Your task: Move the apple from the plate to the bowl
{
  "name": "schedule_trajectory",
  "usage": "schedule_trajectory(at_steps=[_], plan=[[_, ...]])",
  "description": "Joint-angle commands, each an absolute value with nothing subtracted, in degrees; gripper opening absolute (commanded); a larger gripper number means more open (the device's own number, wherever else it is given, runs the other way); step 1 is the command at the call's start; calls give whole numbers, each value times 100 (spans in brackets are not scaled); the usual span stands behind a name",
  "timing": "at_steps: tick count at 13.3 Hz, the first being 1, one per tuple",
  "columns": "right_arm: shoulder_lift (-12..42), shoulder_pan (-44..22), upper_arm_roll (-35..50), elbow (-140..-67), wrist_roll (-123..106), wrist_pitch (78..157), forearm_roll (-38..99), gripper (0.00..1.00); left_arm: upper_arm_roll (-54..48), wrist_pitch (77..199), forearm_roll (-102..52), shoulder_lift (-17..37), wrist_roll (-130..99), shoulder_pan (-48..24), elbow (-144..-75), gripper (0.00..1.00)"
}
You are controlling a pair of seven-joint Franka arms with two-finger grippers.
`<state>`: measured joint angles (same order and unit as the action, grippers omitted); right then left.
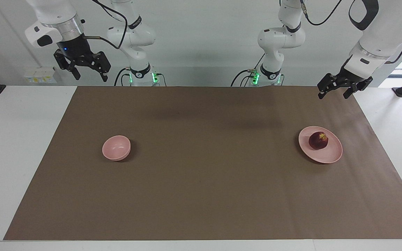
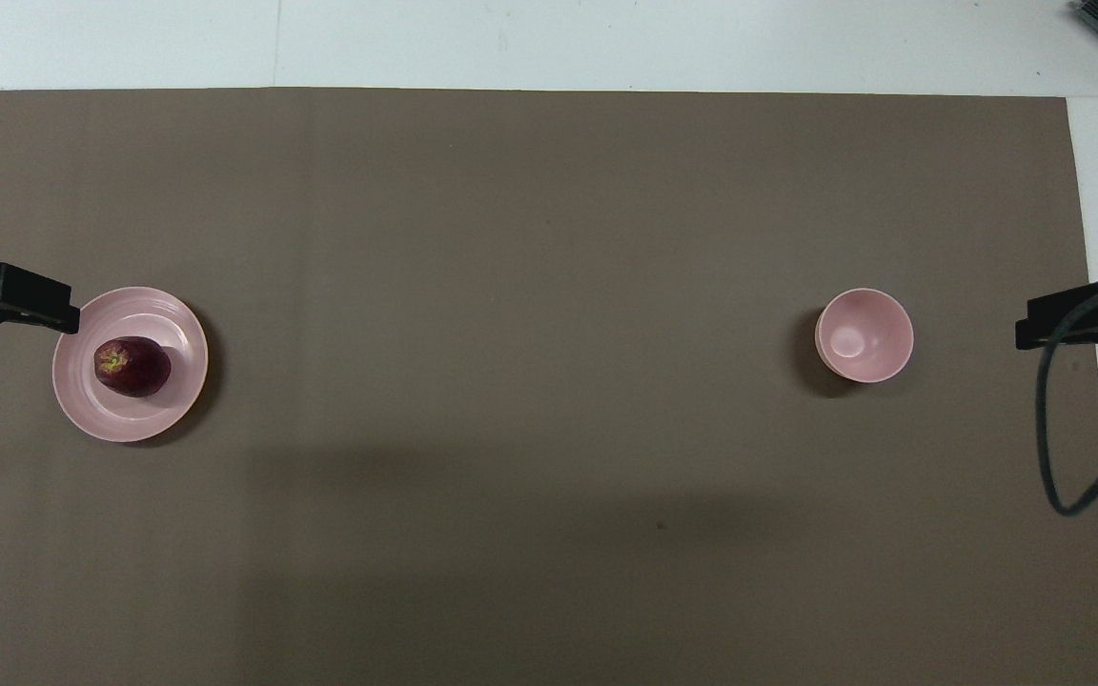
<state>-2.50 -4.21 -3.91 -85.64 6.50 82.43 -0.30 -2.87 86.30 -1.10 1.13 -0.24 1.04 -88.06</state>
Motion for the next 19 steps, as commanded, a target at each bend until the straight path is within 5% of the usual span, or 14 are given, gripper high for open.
schedule_trajectory(at_steps=[1,12,19], plan=[[-413,-404,-378,-8780,642,8350,-26,100,-220,8648,-132,35,-26,132,-8824,100],[-703,-598,-308,-9123,1169,8358,0,100,-193,8675,-114,-9,246,281,-9044,100],[-677,-527,-351,-9114,1099,8376,79,100,-185,9876,-114,0,904,623,-10097,100]])
